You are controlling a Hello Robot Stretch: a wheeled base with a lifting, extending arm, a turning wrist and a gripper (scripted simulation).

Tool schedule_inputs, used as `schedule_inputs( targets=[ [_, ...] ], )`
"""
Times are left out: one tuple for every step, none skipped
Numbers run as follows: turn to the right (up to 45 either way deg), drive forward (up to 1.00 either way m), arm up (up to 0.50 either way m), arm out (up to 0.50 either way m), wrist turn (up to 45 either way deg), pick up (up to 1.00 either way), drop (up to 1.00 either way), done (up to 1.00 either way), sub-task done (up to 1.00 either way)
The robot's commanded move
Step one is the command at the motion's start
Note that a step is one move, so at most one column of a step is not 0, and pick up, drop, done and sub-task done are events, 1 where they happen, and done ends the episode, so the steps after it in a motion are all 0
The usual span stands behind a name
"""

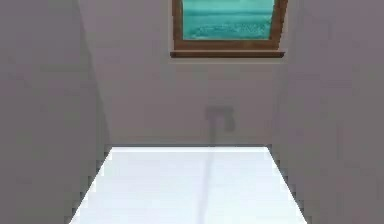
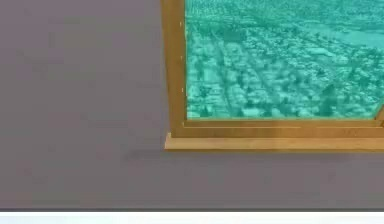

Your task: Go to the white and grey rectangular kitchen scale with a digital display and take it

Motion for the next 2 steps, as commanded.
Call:
schedule_inputs(
  targets=[
    [-45.0, 0.0, 0.0, 0.0, 0.0, 0.0, 0.0, 0.0, 0.0],
    [-45.0, 0.0, 0.0, 0.0, 0.0, 0.0, 0.0, 0.0, 0.0]
  ],
)
